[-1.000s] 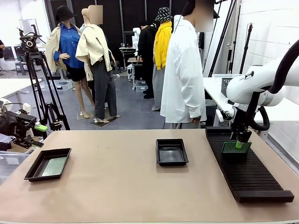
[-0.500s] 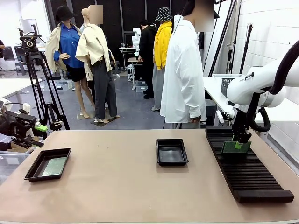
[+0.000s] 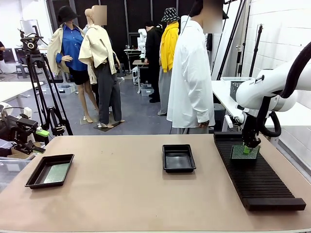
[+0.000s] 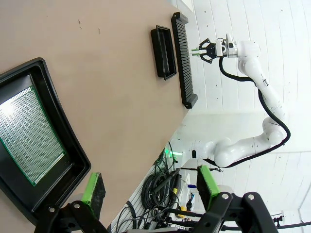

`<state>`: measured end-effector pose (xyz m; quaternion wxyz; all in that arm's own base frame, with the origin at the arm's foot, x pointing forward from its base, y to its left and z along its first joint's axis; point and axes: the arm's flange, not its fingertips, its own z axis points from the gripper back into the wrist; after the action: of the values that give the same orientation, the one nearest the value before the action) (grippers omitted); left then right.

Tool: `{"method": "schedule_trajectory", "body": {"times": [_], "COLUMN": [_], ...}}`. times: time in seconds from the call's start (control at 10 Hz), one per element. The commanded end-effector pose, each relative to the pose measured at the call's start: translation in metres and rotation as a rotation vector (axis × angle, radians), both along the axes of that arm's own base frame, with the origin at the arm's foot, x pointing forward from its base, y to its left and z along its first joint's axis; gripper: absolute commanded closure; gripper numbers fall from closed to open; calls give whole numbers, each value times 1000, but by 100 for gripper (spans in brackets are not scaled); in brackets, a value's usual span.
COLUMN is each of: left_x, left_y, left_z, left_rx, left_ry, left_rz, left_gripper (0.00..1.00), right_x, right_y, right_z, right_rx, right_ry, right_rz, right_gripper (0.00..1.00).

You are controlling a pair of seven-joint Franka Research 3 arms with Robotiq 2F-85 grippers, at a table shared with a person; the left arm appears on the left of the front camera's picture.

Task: Inspect and transfer BCBs to ESD trays.
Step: Pick up the Blank PCB from the PCB Rack and place it in the right ESD tray.

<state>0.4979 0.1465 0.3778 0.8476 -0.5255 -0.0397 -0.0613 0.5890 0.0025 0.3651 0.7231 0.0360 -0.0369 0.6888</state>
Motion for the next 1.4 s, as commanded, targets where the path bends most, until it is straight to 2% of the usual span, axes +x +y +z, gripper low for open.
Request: {"method": "schedule_trajectory", "body": {"times": [0.0, 0.4, 0.8, 1.0, 1.3], "left_x": [-1, -1, -1, -1, -1], "left_y": [0, 0, 0, 0, 0], "left_z": [2, 2, 2, 2, 2], "left_rx": [3, 3, 3, 3, 3], "left_ry": [4, 4, 4, 4, 4], "left_rz": [7, 7, 7, 7, 7], "left_gripper": [0, 0, 0, 0, 0], "right_x": [1, 3, 6, 1, -19], "right_y": [-4, -4, -5, -5, 1], "right_z": [-1, 4, 11, 35, 87], "right_rx": [1, -5, -20, -20, -54], "right_ry": [-14, 2, 14, 30, 31], "right_rz": [20, 30, 38, 27, -49], "right_gripper": [86, 100, 100, 100, 100]}}
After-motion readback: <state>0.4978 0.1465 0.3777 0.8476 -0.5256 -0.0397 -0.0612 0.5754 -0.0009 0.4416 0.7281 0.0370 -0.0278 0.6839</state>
